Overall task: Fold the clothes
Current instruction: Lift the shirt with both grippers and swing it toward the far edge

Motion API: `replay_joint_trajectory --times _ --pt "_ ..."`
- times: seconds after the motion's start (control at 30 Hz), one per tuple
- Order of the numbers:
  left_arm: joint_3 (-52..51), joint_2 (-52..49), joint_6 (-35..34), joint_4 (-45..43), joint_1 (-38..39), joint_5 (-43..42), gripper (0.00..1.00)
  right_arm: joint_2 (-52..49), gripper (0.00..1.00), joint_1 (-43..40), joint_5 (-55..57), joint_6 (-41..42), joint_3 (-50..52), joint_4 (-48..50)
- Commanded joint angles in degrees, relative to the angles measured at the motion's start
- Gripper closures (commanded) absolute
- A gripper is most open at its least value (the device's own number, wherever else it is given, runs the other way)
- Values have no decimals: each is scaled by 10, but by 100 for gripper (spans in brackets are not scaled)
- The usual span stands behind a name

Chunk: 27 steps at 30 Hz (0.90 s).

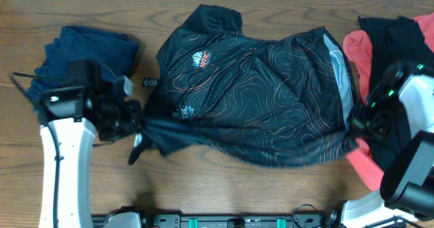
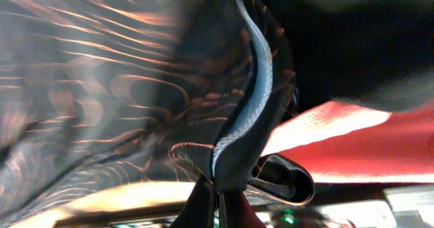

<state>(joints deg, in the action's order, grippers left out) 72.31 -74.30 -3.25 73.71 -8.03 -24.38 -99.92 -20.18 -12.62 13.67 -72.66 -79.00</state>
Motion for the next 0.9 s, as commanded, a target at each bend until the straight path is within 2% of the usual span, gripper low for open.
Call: replay_joint_trajectory --times 0.0,0.2,0.3,0.4,0.53,0.87 --pt "90 22 -8 2 -18 5 94 46 99 -5 -79 -44 -97 -16" --pt "251 25 -75 -4 -80 4 94 108 99 -23 -77 -50 -251 -36" --pt "319 25 -107 -6 -108 4 94 134 99 -28 -74 -68 -306 -41" --pt "366 25 -110 -5 -117 -10 94 154 99 -29 -50 -69 -339 -48" --pt "384 26 -110 -6 -117 -36 94 170 99 -29 -38 -76 -349 -53" --pt "383 24 -110 8 -117 -36 94 170 99 -29 -37 -87 -349 -72"
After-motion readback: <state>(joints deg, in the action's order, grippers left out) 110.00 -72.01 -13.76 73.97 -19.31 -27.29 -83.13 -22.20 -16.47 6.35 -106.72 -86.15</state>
